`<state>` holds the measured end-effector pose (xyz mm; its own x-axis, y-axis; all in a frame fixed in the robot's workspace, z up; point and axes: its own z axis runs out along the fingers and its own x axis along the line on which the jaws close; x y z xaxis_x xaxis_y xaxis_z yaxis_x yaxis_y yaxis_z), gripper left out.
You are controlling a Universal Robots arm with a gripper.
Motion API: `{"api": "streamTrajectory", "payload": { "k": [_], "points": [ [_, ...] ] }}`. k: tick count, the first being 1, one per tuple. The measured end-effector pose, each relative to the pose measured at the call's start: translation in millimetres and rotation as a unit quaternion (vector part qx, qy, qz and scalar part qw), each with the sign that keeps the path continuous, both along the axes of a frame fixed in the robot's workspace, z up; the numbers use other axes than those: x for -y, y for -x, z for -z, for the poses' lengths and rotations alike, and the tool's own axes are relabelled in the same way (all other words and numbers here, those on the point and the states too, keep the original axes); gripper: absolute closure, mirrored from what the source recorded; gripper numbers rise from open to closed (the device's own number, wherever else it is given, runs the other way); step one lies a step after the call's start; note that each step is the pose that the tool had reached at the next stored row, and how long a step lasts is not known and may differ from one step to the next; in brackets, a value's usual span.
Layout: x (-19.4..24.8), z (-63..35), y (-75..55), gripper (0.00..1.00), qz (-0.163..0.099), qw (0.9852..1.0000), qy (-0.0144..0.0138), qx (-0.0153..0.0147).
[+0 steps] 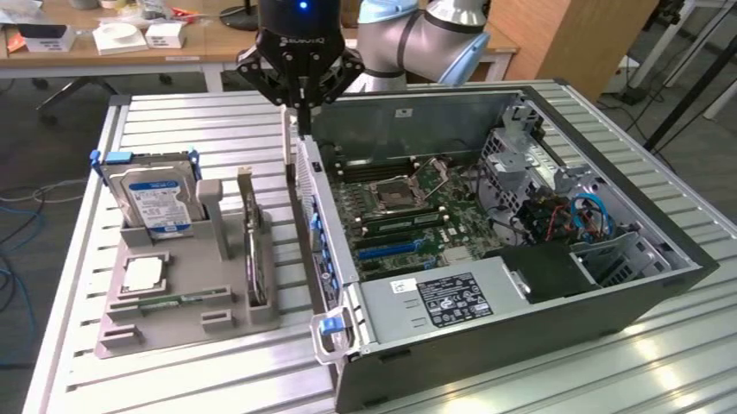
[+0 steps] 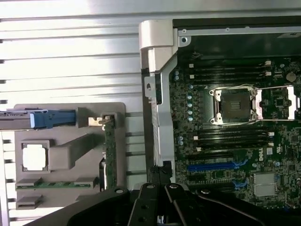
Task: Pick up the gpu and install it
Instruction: 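Reach for the gpu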
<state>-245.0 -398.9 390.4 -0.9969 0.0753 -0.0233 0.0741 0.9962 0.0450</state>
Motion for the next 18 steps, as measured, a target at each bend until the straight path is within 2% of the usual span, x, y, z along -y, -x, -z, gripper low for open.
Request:
{"api": "streamTrajectory", "payload": {
  "k": [18],
  "points": [
    [0.0, 1.1, 45.1, 0.9, 0.0, 1.0, 0.0, 0.0]
  ]
}}
